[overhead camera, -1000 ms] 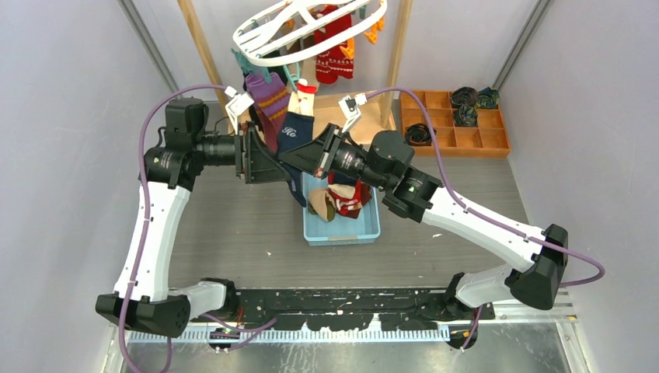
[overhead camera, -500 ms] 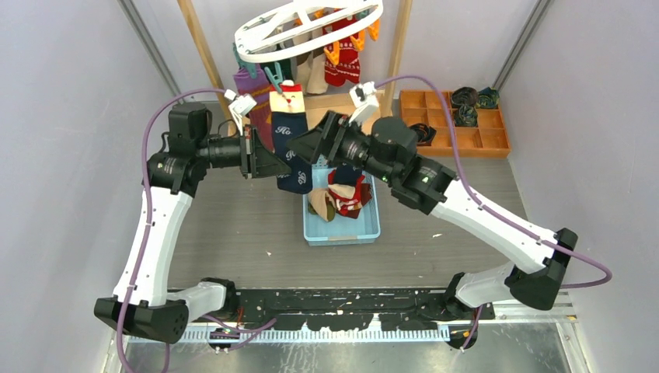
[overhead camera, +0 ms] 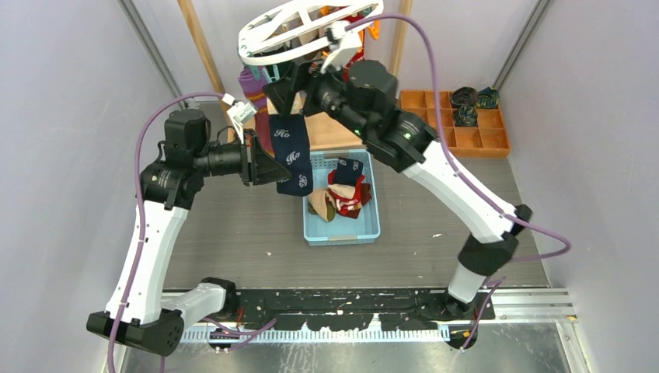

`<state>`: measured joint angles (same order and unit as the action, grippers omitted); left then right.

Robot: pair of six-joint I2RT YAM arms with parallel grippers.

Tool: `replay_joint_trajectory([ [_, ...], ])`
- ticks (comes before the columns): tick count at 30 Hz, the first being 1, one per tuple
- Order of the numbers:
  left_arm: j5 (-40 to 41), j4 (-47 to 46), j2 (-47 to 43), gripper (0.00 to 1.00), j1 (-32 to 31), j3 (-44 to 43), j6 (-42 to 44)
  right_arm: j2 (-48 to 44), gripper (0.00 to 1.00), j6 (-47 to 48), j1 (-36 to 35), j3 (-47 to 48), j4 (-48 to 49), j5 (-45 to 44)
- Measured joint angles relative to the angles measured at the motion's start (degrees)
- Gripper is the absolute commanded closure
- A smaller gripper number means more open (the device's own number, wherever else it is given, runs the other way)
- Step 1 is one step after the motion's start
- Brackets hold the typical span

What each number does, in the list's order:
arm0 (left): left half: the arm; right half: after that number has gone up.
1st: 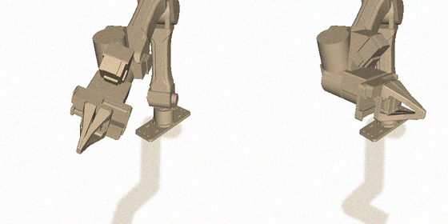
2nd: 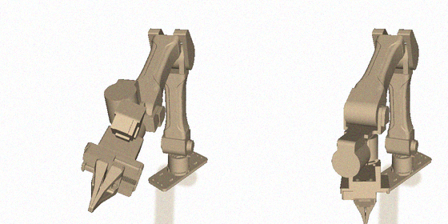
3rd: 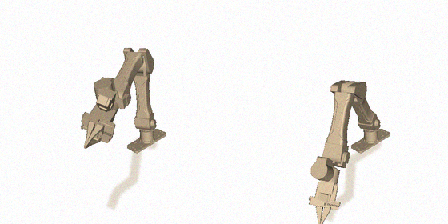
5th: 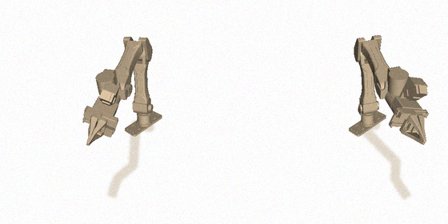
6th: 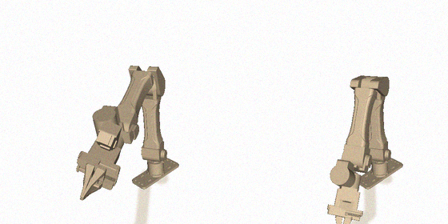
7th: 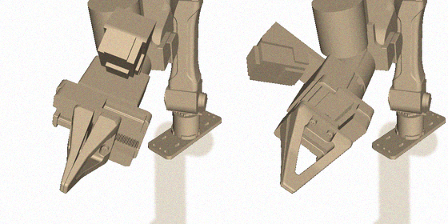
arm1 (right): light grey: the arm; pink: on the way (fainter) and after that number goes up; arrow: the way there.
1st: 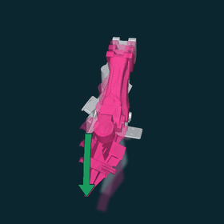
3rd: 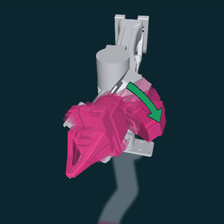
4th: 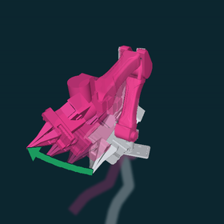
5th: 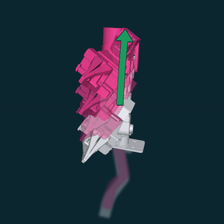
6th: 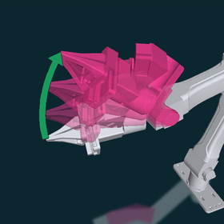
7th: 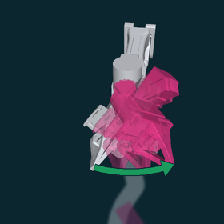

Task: Remove the socks clipped to the hanger
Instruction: Remove the sock from the hanger.

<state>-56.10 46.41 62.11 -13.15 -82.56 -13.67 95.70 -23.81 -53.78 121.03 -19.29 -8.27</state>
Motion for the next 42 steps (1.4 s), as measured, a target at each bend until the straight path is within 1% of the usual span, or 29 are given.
replay_joint_trajectory([
  [5, 1.53, 1.27, -0.11, 1.0, -0.35, -0.02, 1.07, 8.74, 0.1, 3.85, 0.0, 7.1, -4.79, -0.13],
  [11, 2.75, 2.32, -0.11, 1.0, -0.74, -0.33, 2.29, 13.16, 0.16, 7.74, 0.02, 12.02, -8.28, -1.27],
  [14, 3.23, 2.4, -0.11, 1.0, -0.87, -0.5, 2.38, 14.25, 0.21, 9.18, 0.02, 14.93, -8.5, -1.79],
  [16, 3.54, 2.51, -0.11, 1.0, -1.07, -0.55, 2.4, 14.82, 0.27, 10.23, 0.0, 17.0, -8.37, -2.21],
  [20, 3.96, 2.86, -0.11, 1.0, -1.27, -0.57, 2.69, 14.99, 0.36, 11.61, 0.02, 18.1, -7.74, -3.04],
  [21, 4.13, 3.06, -0.11, 1.0, -1.33, -0.57, 2.84, 15.1, 0.4, 11.82, 0.02, 18.29, -7.67, -3.13],
  [24, 4.42, 3.61, -0.11, 1.0, -1.42, -0.68, 3.41, 15.96, 0.46, 12.61, 0.02, 19.19, -7.28, -3.34],
  [28, 4.72, 3.91, -0.11, 1.0, -1.49, -0.81, 3.61, 17.25, 0.49, 13.2, 0.2, 20.15, -7.28, -3.48],
  [32, 4.98, 4.22, -0.11, 1.0, -1.51, -0.87, 3.65, 18.69, 0.55, 13.11, 0.94, 21.51, -7.28, -3.19],
  [39, 5.22, 4.5, -0.09, 1.0, -1.9, -0.87, 3.65, 19.04, 0.54, 11.39, 2.4, 21.7, -6.82, -1.9],
  [40, 5.29, 4.52, -0.09, 1.0, -1.9, -0.87, 3.67, 19.04, 0.57, 11.19, 2.54, 21.77, -6.69, -1.7],
  [41, 5.46, 4.55, -0.09, 1.0, -1.9, -0.9, 3.67, 19.04, 0.63, 11.02, 2.56, 21.79, -6.43, -1.6],
  [42, 5.57, 4.59, -0.09, 1.0, -1.9, -0.9, 3.69, 19.04, 0.71, 10.91, 2.56, 21.79, -6.19, -1.46],
])
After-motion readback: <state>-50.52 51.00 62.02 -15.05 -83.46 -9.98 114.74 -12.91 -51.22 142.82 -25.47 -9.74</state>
